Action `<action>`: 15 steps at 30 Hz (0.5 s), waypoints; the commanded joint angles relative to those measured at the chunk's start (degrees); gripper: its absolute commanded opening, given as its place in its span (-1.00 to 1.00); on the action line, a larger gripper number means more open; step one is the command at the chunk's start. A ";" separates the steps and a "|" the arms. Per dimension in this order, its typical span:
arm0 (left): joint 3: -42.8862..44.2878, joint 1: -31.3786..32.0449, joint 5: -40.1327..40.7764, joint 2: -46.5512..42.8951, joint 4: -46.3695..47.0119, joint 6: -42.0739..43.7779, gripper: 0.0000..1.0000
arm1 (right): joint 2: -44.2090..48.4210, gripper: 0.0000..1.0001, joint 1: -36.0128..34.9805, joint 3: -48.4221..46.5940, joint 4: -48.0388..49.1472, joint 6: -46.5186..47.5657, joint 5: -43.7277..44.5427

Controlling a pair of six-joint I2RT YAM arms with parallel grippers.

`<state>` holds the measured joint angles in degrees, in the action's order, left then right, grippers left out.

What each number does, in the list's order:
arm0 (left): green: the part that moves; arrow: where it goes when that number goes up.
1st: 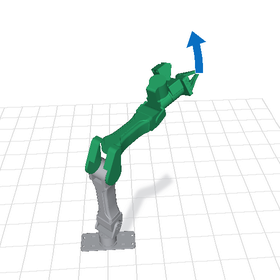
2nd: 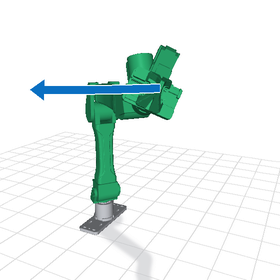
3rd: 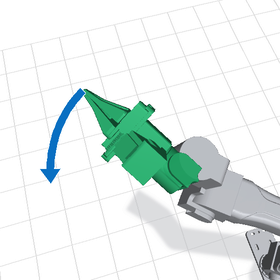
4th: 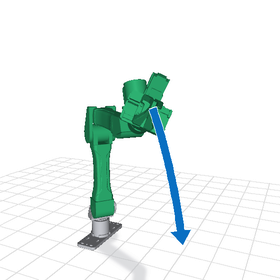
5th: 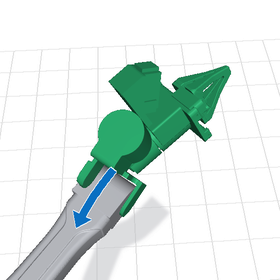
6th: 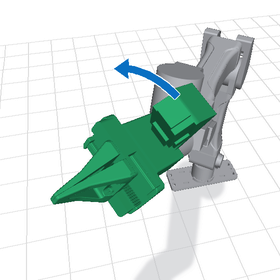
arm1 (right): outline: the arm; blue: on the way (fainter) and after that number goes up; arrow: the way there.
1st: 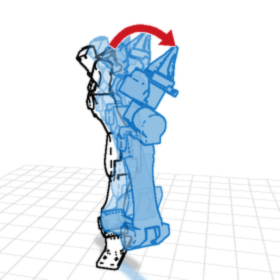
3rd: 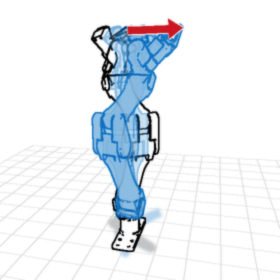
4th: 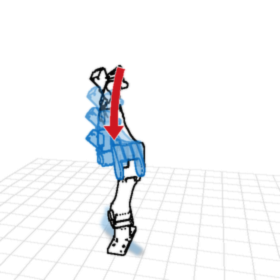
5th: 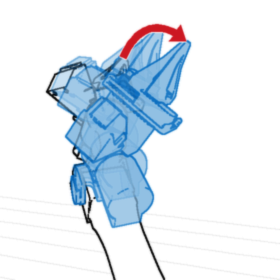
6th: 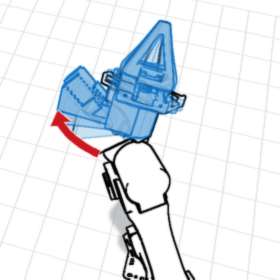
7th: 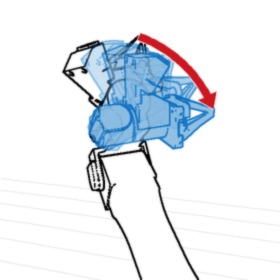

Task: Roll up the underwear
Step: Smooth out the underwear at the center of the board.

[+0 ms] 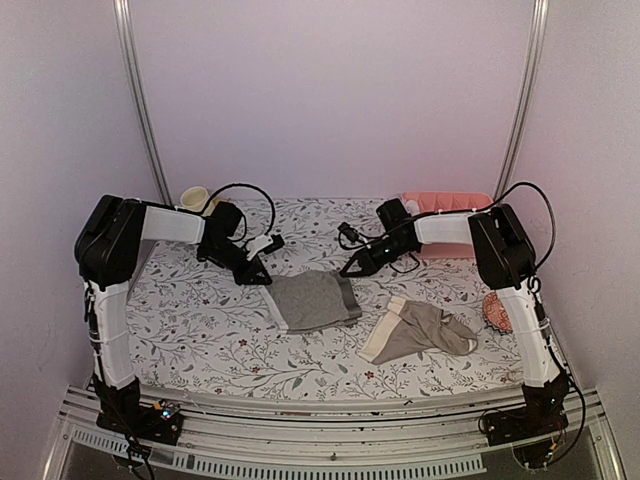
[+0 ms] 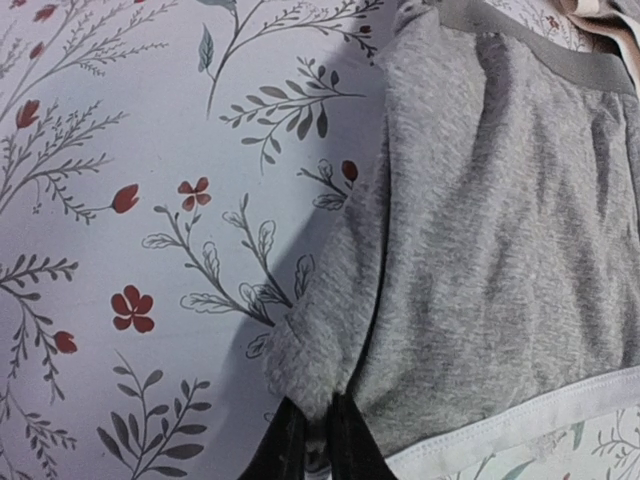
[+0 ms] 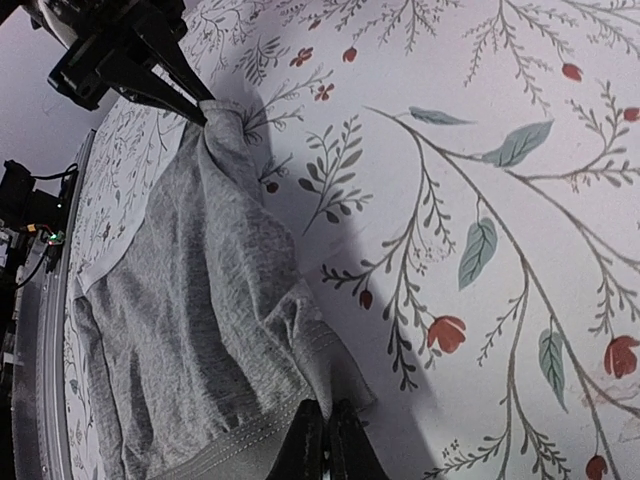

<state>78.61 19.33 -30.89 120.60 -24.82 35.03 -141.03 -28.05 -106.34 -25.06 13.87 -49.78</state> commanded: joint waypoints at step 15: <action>-2.66 -1.24 5.29 -3.90 4.56 -2.83 -1.00 | 10.59 -0.96 1.16 14.85 11.08 -6.78 6.56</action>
<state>76.51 19.31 -28.27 119.48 -21.78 33.34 -134.21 -27.31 -93.21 -16.43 8.49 -46.28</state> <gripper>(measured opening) 0.007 0.022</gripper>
